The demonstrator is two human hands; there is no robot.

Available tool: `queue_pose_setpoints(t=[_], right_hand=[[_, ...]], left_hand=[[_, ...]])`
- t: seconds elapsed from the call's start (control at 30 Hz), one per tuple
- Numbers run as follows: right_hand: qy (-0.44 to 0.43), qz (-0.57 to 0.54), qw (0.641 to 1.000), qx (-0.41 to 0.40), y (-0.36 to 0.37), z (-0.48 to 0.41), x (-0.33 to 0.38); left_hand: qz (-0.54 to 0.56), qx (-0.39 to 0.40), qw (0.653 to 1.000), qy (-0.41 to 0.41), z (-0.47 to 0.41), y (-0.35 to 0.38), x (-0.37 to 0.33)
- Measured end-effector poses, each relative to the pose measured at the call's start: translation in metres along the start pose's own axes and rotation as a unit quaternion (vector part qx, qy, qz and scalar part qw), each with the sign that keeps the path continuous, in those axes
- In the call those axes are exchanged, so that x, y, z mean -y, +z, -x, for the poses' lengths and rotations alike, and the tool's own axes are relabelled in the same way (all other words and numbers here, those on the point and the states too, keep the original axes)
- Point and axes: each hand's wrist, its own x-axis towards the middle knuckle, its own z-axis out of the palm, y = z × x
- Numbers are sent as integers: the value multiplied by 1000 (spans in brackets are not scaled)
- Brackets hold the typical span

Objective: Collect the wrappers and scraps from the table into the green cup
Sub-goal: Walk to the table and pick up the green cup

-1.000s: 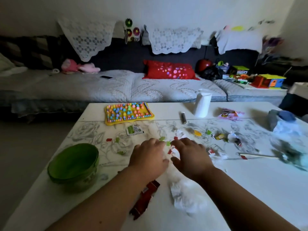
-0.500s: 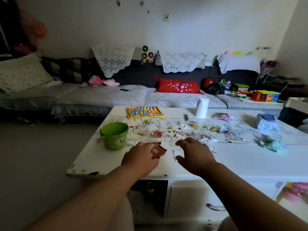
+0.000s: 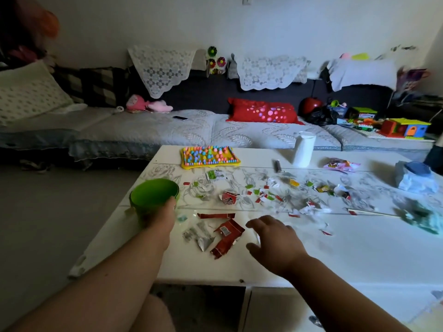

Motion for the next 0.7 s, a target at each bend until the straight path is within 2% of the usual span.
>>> queue_pose_setpoints(t=[0.07, 0.1, 0.27, 0.47, 0.7], right_hand=[[-2, -7, 1000, 9, 6, -15, -5], [-1, -12, 1000, 15, 10, -22, -7], [0, -34, 999, 21, 20, -49, -13], [2, -71, 997, 7, 25, -57, -12], [6, -79, 997, -3, 25, -48, -6]], left_hand=[[60, -73, 994, -49, -83, 14, 23], [93, -93, 989, -71, -90, 17, 19], [232, -90, 964, -93, -34, 23, -20], [252, -70, 963, -73, -48, 12, -19], [279, -109, 953, -43, -44, -3, -9]])
